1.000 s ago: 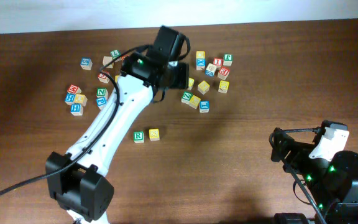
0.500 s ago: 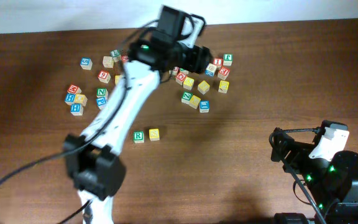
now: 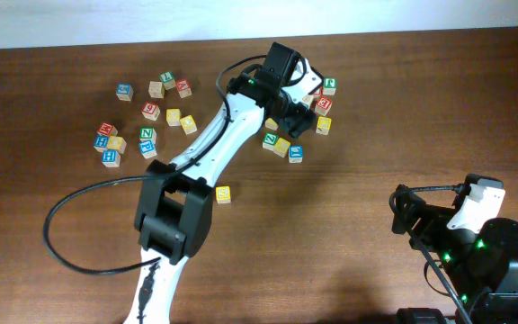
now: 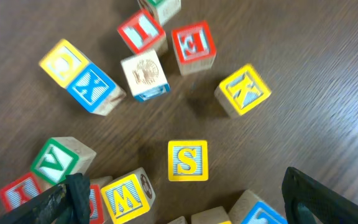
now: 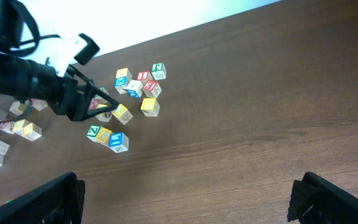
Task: Spell out RSS
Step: 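Lower and close the left gripper on the second yellow S block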
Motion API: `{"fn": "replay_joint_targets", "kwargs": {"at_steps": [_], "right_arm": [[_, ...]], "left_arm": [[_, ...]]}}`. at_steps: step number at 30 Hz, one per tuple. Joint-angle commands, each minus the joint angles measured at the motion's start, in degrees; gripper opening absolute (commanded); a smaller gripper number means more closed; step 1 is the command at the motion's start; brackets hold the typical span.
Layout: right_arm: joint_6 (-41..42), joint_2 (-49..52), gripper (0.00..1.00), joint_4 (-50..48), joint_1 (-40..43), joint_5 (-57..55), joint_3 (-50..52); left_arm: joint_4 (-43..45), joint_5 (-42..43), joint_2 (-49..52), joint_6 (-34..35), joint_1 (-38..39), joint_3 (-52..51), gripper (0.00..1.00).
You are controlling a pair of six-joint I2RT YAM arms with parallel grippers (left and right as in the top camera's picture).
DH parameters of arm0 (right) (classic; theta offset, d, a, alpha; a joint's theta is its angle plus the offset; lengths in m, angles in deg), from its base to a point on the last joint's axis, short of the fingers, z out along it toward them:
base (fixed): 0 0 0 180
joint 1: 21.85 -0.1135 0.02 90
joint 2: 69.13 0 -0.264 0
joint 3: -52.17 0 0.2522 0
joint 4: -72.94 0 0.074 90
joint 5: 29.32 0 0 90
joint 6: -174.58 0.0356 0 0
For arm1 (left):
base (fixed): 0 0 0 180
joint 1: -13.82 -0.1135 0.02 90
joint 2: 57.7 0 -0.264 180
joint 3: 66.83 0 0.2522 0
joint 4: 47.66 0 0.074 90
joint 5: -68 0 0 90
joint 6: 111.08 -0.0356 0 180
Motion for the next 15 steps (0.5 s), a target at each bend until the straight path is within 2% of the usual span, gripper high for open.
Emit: {"fn": "replay_joint_targets", "kwargs": {"at_steps": [1, 4, 5, 15], "right_arm": [[0.2, -0.3, 0.98, -0.2, 0.1, -0.5, 0.2], [0.2, -0.3, 0.98, -0.2, 0.1, -0.5, 0.2], [0.2, -0.3, 0.98, -0.2, 0.1, -0.5, 0.2], [0.2, -0.3, 0.98, -0.2, 0.1, -0.5, 0.2]], "left_arm": [[0.9, -0.5, 2.5, -5.2, 0.3, 0.1, 0.87], [2.9, -0.5, 3.2, -5.2, 0.6, 0.1, 0.84], [3.6, -0.5, 3.7, -5.3, 1.0, 0.1, 0.78], [5.5, -1.0, 8.9, -5.2, 2.8, 0.1, 0.73]]}}
